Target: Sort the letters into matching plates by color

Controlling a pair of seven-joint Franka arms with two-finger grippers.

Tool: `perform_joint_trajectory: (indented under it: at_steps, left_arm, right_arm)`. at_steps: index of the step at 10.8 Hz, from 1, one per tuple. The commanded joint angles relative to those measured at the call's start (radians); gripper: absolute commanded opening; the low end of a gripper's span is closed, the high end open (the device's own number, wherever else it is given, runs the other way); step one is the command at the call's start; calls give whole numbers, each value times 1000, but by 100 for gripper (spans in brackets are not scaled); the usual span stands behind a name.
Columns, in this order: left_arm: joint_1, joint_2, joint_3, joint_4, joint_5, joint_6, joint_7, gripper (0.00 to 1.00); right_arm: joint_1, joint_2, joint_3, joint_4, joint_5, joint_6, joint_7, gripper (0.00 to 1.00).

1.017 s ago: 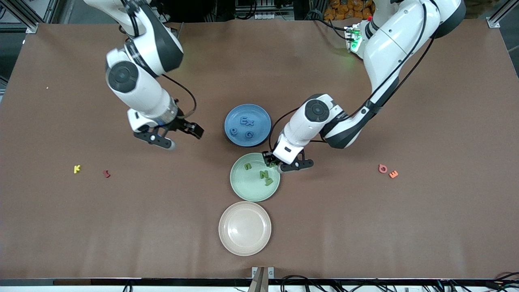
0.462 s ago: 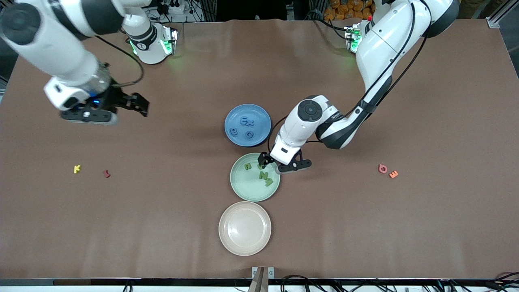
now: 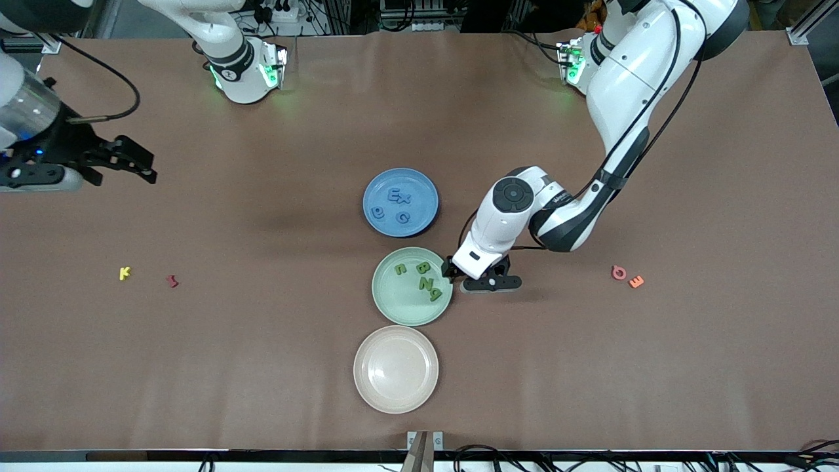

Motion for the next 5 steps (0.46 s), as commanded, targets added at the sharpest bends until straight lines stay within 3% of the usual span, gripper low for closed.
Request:
perform_joint_trajectory:
  at_steps: [1, 3, 5]
  left_arm:
    - [17, -68, 5, -3, 16, -164, 206, 100]
    - [64, -137, -7, -3, -15, -319, 310, 100]
    - [141, -219, -10, -5, -148, -434, 539, 100]
  right_arm:
    - [-29, 21, -25, 75, -14, -15, -22, 100]
    - [-9, 33, -91, 99, -14, -18, -22, 100]
    - [15, 42, -114, 104, -9, -20, -22, 100]
